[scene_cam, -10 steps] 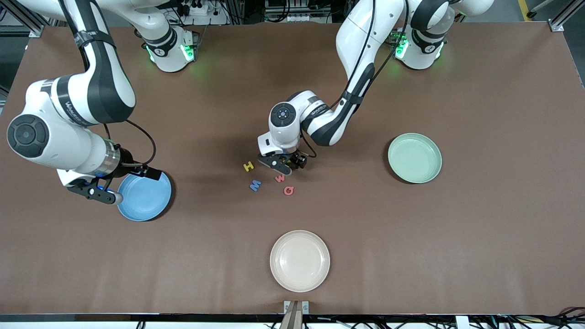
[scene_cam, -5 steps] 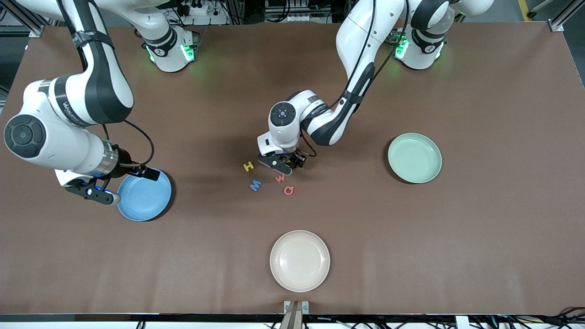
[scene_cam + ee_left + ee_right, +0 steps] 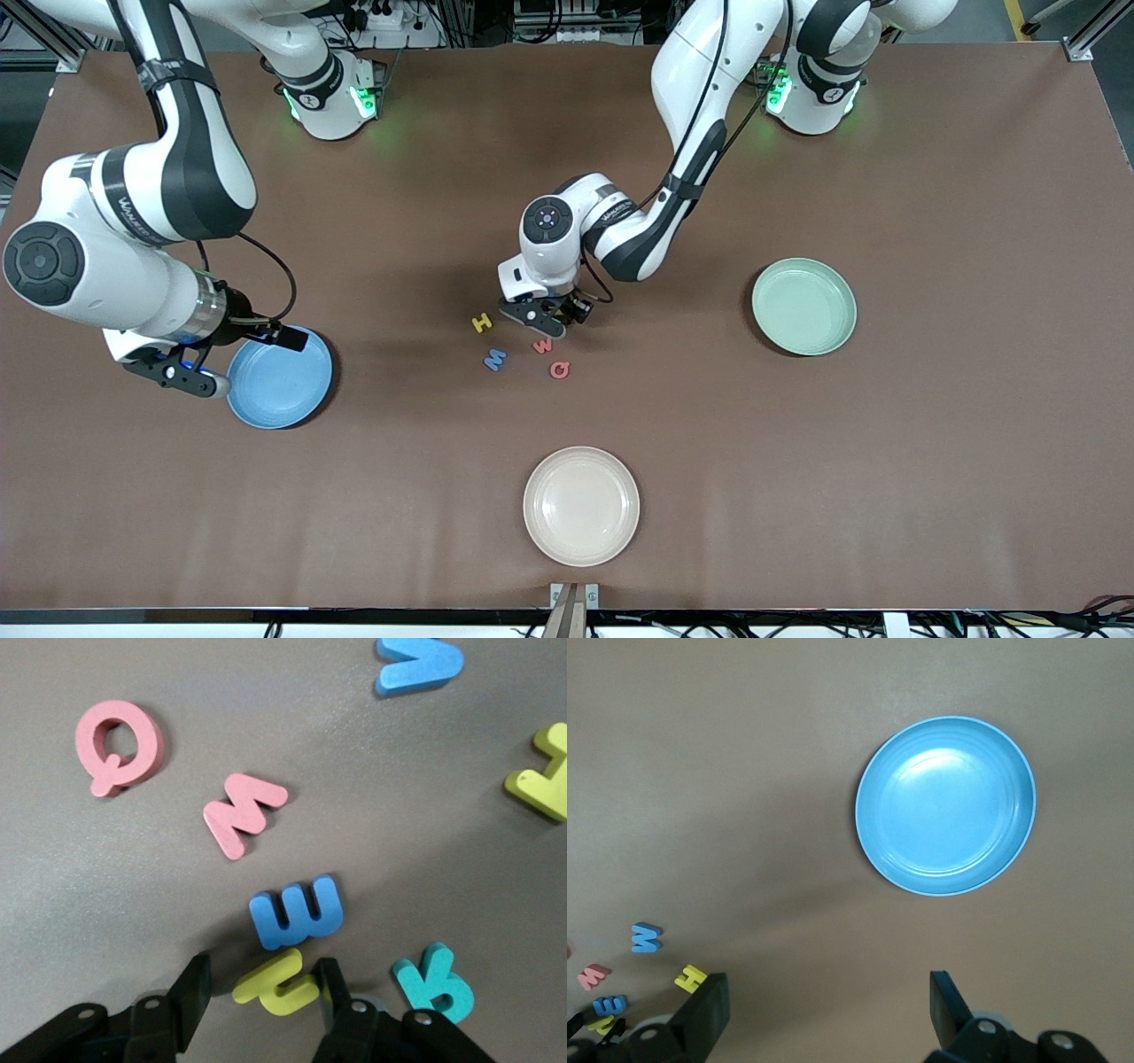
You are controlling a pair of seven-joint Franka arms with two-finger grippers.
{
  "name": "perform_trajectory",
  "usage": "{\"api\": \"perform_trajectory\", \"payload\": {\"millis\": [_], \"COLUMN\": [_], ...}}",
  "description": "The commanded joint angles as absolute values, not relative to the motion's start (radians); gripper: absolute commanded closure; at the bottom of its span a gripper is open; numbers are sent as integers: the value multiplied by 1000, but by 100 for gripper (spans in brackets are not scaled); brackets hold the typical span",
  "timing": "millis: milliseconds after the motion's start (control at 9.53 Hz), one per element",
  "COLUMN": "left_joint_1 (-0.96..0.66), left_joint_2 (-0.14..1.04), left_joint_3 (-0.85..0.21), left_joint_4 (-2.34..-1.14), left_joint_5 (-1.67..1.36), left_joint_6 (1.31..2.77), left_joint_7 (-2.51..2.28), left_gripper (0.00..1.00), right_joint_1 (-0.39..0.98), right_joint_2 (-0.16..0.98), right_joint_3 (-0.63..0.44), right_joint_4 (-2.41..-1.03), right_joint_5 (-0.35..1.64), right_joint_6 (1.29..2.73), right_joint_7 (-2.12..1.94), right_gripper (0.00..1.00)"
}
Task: Sort uppercase to blue plate, lowercase to green plate
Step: 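Lower the left gripper and grasp the yellow lowercase h letter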
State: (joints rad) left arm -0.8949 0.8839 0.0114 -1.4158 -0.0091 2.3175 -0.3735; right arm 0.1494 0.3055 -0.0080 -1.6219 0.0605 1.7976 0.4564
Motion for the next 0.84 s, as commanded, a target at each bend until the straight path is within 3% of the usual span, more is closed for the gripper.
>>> {"api": "perform_trajectory", "payload": {"millis": [0, 420, 735], "left_joint_1": [-905, -913, -913], "left_joint_2": [896, 897, 897], "left_joint_3": [12, 12, 12], "left_joint_4": [-1434, -1434, -1434], "left_joint_5": [-2, -3, -2], "left_joint_6": [2321, 2321, 2321], "left_joint_7": [-405, -405, -403], "left_gripper": [44, 52, 64], "right_joint_1": [137, 133, 133], "right_joint_2": [314, 314, 314], "right_joint_3": [-2, -2, -2], "right_joint_4": [-1600, -1586, -1585], "right_joint_5": [80, 80, 80], "right_joint_6": [1786, 1787, 1787], "right_joint_7": [453, 453, 453], "right_gripper": [0, 0, 0]}}
